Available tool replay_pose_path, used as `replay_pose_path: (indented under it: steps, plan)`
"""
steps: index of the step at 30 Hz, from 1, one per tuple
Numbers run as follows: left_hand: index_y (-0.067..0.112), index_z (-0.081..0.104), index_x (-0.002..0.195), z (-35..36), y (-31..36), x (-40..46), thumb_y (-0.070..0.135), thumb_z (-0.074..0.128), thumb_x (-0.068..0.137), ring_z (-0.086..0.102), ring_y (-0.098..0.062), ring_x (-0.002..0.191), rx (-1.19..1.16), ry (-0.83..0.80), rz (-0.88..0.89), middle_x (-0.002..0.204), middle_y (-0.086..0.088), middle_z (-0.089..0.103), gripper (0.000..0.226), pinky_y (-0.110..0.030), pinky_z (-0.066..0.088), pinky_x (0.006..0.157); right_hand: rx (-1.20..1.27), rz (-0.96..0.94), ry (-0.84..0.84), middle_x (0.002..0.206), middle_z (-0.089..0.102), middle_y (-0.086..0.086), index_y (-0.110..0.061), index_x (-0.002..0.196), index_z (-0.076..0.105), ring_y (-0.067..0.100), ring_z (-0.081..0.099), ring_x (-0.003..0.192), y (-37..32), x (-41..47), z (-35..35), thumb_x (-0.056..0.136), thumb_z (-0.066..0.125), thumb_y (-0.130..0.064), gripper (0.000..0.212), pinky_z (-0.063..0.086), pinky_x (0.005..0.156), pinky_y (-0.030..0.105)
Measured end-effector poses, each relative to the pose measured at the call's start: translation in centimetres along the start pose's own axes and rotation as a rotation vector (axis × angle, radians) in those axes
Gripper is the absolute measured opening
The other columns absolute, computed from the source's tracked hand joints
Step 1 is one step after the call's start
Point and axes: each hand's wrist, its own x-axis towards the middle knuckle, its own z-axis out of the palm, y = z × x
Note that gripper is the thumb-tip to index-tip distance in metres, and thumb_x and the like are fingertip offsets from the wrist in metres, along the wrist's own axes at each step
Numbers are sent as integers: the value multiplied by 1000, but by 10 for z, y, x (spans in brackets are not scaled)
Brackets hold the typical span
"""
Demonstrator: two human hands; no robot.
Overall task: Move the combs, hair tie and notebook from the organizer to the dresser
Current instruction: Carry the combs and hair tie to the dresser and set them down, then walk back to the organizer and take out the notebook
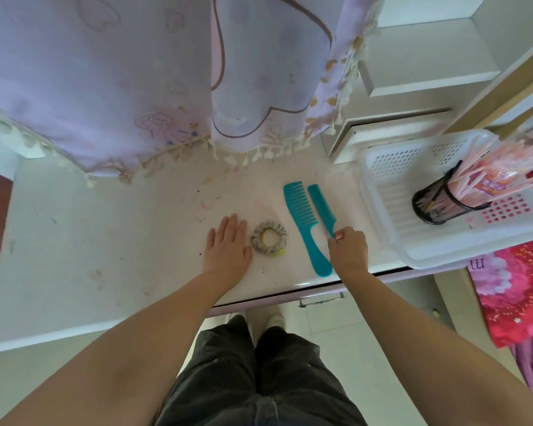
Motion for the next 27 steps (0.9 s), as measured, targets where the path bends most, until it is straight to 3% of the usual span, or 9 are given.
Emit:
replay_pose_path:
  steps: [3,7,12,16,19,23,27]
  plan:
    - [16,4,149,-2,0,0,34,25,96,-4,-23,147,30,-12,12,160,-6,-3,59,-42,4,119,-24,-36,-16,116,54,15,-5,110,54,32,57,102,2,-3,1,90,55,-16,23,53,86,47]
    - [17,9,148,-16,-5,2,34,30,95,5,-25,146,90,-72,50,160,-7,3,60,-42,13,118,-42,-47,-9,119,50,15,-8,114,53,30,54,105,0,-11,-9,91,54,-21,27,48,92,46]
    - [11,36,132,-53,7,20,33,32,94,44,-29,120,137,21,133,134,-11,47,44,-42,38,96,-57,-87,122,123,51,14,-10,117,54,29,53,107,-3,-33,-30,94,46,-28,31,46,92,45]
    - [10,46,125,-78,43,29,32,35,93,52,-31,110,182,148,447,123,-11,56,40,-41,40,88,-205,-99,308,127,53,8,-16,125,50,26,49,114,0,-70,-37,96,37,-36,38,38,97,42]
    - [5,51,124,-84,76,13,33,33,92,56,-33,107,194,190,809,117,-16,60,46,-45,44,84,-259,21,446,132,50,5,-21,130,44,27,45,122,19,-122,-31,95,33,-39,41,32,100,44]
    - [5,49,124,-65,112,-40,25,45,89,51,-35,112,192,101,1119,121,-17,57,40,-46,41,88,-302,253,512,142,41,8,-20,137,35,29,36,130,68,-219,-7,95,31,-42,48,21,110,52]
    - [5,46,128,-25,142,-122,27,46,91,46,-33,120,241,-30,1412,130,-15,52,44,-44,37,95,-212,577,574,151,31,5,-24,143,24,24,21,142,119,-337,23,93,18,-48,56,7,115,55]
